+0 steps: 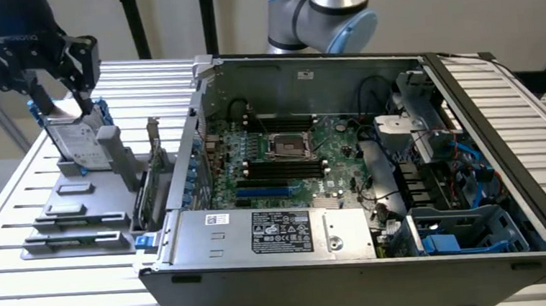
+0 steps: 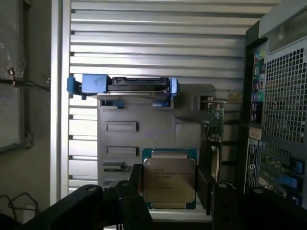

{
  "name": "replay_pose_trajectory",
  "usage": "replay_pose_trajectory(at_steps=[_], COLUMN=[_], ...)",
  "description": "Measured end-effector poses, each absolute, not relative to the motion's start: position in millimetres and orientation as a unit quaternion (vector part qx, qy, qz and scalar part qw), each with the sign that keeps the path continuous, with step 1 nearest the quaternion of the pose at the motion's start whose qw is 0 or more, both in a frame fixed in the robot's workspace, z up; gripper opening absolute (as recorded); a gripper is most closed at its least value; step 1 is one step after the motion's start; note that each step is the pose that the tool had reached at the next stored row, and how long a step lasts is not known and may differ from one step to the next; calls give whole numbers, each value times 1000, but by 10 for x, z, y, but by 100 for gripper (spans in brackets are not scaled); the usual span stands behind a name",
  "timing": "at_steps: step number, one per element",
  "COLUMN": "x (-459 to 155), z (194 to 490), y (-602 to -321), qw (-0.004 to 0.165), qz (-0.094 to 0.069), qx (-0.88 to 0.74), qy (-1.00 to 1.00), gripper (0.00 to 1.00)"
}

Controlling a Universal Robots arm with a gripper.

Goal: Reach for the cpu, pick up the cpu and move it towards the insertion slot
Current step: 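Pick up the cpu and move it towards the insertion slot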

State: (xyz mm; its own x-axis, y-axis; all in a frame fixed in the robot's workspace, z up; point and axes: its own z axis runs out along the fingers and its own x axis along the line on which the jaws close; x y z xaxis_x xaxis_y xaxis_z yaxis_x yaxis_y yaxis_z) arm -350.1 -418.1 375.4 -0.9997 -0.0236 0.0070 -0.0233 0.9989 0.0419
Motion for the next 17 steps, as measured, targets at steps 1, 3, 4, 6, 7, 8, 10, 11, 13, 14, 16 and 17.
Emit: replay_pose_trajectory(at_steps=[1, 3, 4, 6, 7, 8, 10, 11, 13, 14, 16, 17], x=[-3456, -3367, -3322, -3228, -3182, -3138, -3048, -3003, -2913, -2864, -2775, -2730], z=[3769, 3784, 3789, 3798, 3803, 3806, 3815, 3818, 3827, 3831, 3838, 3841], y=[-4181, -4181, -4181, -4181, -4181, -4181, -4181, -4181, -4181, -4181, -4181, -4181], qw=[4, 4, 4, 4, 4, 4, 4, 4, 4, 4, 4, 4], qz=[-22, -25, -26, -29, -30, -31, -34, -35, -37, -38, -40, -40], qx=[12, 12, 12, 12, 12, 12, 12, 12, 12, 12, 12, 12], qy=[-1000, -1000, -1000, -1000, -999, -999, -999, -999, -999, -999, -999, -999], gripper=[55, 55, 55, 55, 55, 55, 55, 55, 55, 55, 55, 55])
